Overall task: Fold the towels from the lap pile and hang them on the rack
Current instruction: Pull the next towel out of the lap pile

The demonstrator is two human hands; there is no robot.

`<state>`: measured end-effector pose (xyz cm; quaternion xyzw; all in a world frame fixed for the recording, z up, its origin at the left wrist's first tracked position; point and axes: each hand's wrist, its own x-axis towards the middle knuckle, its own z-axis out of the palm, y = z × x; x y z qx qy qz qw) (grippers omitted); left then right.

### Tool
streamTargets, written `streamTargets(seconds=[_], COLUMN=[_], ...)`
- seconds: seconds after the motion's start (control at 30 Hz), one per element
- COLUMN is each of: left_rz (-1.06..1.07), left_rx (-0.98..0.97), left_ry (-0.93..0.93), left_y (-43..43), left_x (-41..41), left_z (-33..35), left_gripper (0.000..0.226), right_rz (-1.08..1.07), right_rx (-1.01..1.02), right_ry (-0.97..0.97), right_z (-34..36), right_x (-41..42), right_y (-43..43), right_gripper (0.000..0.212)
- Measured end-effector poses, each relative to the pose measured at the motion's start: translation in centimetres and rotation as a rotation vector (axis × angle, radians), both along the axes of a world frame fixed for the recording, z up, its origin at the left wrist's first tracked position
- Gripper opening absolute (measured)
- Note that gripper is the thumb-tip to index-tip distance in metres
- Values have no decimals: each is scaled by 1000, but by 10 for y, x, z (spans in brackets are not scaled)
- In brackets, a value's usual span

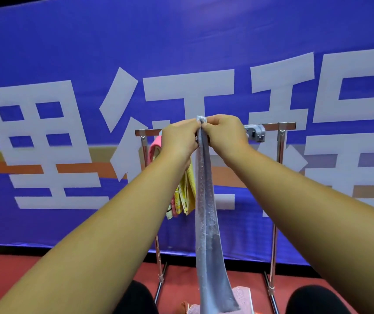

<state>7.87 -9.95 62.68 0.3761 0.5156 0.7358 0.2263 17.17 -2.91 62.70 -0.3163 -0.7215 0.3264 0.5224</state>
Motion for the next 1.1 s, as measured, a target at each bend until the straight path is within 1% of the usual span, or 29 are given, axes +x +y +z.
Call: streamTargets(seconds=[0.1,0.2,0.3,0.37,0.43,0.47,0.53,0.57,0.63,0.67,0.7,0.73,0.77,0.83,0.9,0.97,1.03,1.1], left_rz=[7,55,92,138,184,196,197,181,97,10,-95,-194,-266,-368,-436,-452,-469,-464], left_rx=[-12,-25,-20,-12,1,5,-13,-53,-141,-175,-200,-227,-256,-301,-287,-260,-235,-205], left_ry=[118,225,340,424,497,524,523,480,333,261,214,185,180,181,151,134,138,145], left_y=[-3,-5,-7,-6,-6,-5,-1,1,1,1,-1,-2,-5,-6,-7,-10,-12,-10], left_x=[0,-8,-11,-13,-15,-18,-23,-26,-31,-35,-38,-39,-39,-37,-33,-26,-19,-15], left_z=[0,1,3,4,4,3,1,-2,-7,-11,-15,-19,-22,-27,-27,-23,-18,-14], left_gripper=[17,28,23,21,26,33,58,73,100,106,100,85,69,52,42,34,30,31], right_rz=[101,232,337,353,347,342,342,348,381,402,418,435,452,466,445,424,439,465], right_rx=[-16,-120,-209,-245,-266,-279,-308,-324,-358,-370,-382,-398,-415,-454,-479,-502,-542,-590], right_ry=[31,152,253,293,297,290,294,307,339,354,368,395,423,468,456,457,512,539], right_z=[-1,2,6,8,10,11,14,16,18,19,20,20,21,23,22,21,20,14], right_x=[3,10,19,22,23,23,25,26,28,31,33,34,35,35,36,38,41,45], right_y=[-2,-4,-11,-14,-15,-13,-9,-8,-6,-7,-6,-4,-1,6,12,18,23,25], right_gripper=[16,15,25,22,16,14,11,12,14,16,17,16,14,11,14,23,27,24])
